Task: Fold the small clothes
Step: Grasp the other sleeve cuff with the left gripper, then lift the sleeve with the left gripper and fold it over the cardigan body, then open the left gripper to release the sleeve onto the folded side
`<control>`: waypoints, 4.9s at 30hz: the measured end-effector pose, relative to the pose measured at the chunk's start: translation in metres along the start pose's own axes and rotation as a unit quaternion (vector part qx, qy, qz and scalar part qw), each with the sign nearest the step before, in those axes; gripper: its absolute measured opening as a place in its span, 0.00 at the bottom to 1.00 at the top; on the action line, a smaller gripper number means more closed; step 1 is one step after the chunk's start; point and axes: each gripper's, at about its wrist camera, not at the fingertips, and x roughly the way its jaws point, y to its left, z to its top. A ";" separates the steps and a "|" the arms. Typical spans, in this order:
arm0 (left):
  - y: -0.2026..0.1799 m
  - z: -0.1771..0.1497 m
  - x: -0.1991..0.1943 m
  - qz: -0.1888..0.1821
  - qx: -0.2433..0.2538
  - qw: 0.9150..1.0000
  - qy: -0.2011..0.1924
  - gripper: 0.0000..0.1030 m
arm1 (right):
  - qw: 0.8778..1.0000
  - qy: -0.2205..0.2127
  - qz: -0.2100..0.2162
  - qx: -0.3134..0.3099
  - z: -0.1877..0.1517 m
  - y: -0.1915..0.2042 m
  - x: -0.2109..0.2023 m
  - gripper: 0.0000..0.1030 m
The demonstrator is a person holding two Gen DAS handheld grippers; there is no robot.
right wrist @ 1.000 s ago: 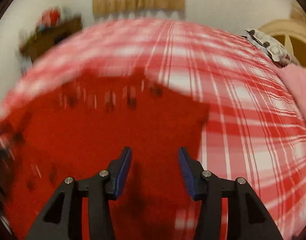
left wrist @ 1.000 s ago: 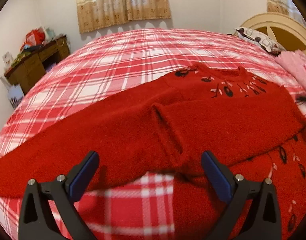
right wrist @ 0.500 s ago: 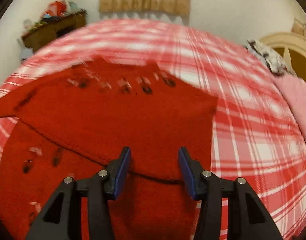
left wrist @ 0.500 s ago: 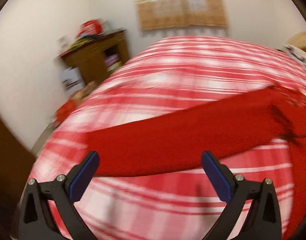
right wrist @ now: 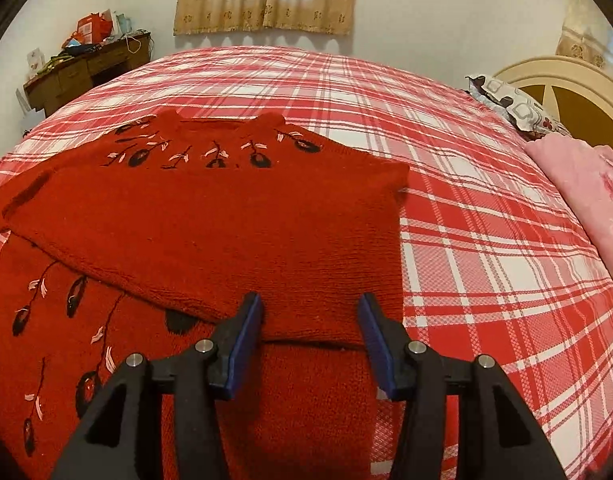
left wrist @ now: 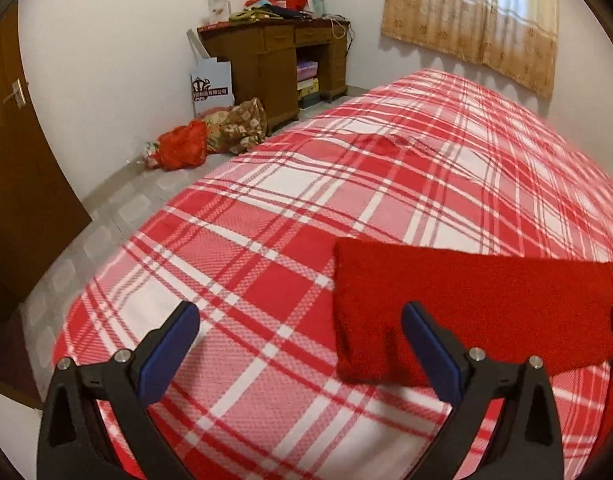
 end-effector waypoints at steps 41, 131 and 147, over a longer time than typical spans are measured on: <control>-0.103 0.061 -0.129 -0.254 0.026 0.962 -0.097 0.11 | 0.996 -0.072 0.031 0.041 -0.008 -0.022 -0.091 0.58; -0.333 -0.094 -0.100 -0.178 0.273 0.940 -0.102 0.89 | 0.992 -0.075 0.057 0.084 -0.098 -0.038 -0.083 0.60; -0.307 -0.091 -0.061 -0.173 0.228 0.957 -0.039 0.93 | 0.990 -0.083 0.049 0.103 -0.086 -0.043 -0.096 0.60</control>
